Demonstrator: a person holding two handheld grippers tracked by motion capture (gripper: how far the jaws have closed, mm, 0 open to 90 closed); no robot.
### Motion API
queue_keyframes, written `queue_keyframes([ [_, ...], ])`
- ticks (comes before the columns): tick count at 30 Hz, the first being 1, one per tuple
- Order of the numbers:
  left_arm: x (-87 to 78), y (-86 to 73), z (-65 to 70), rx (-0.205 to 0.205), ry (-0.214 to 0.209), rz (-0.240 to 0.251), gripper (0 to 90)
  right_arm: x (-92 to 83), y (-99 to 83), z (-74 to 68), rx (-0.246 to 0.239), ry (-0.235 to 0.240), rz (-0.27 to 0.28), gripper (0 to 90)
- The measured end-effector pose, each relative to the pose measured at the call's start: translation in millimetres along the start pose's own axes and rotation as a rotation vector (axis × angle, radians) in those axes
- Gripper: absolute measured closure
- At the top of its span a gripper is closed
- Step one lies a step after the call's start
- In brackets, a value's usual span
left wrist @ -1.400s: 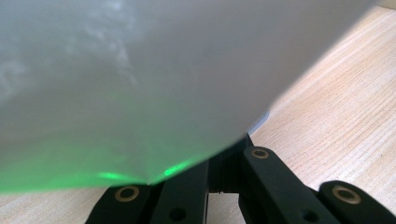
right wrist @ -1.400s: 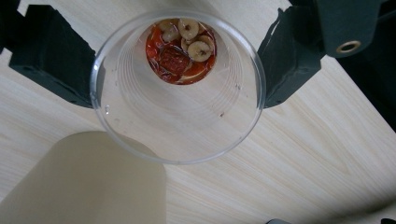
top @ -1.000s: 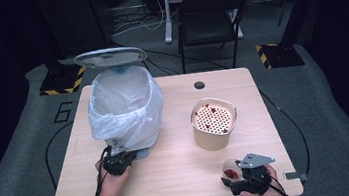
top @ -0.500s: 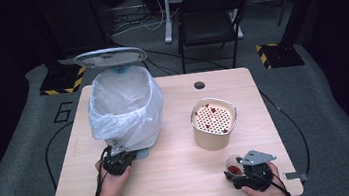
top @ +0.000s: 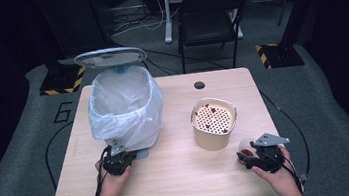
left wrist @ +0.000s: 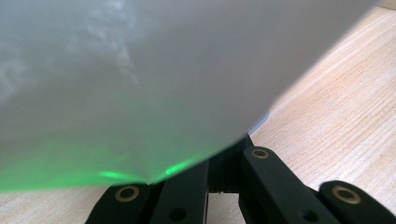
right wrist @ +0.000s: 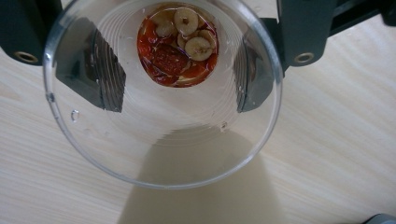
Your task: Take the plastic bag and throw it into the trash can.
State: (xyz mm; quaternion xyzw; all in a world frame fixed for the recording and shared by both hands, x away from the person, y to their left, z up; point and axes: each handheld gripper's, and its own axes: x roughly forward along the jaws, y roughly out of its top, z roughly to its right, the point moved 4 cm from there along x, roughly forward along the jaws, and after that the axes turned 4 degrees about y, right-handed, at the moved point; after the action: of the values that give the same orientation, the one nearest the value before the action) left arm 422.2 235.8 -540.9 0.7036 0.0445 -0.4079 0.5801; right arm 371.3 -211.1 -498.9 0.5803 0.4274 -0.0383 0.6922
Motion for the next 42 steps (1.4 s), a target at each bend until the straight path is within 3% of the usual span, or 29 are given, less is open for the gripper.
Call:
queue_keyframes([
  [7,-0.4,-0.1,-0.2,0.004,0.001,-0.006,90.0,8.5,-0.3,17.5,0.032,-0.031,0.001,32.4],
  [14,0.2,-0.1,0.6,-0.009,-0.002,0.003,90.0,12.7,-2.4,25.1,0.058,-0.040,0.003,30.7],
  [20,-0.2,-0.1,0.5,-0.008,-0.004,-0.002,90.0,11.5,-1.9,25.9,0.068,-0.011,0.012,22.8],
  [31,0.2,-0.2,0.7,-0.012,-0.003,0.004,90.0,5.7,6.2,26.5,0.074,0.000,-0.009,19.7],
  [42,0.0,0.1,-0.5,0.002,0.005,0.006,90.0,3.4,8.2,28.3,0.068,-0.022,0.008,15.5],
])
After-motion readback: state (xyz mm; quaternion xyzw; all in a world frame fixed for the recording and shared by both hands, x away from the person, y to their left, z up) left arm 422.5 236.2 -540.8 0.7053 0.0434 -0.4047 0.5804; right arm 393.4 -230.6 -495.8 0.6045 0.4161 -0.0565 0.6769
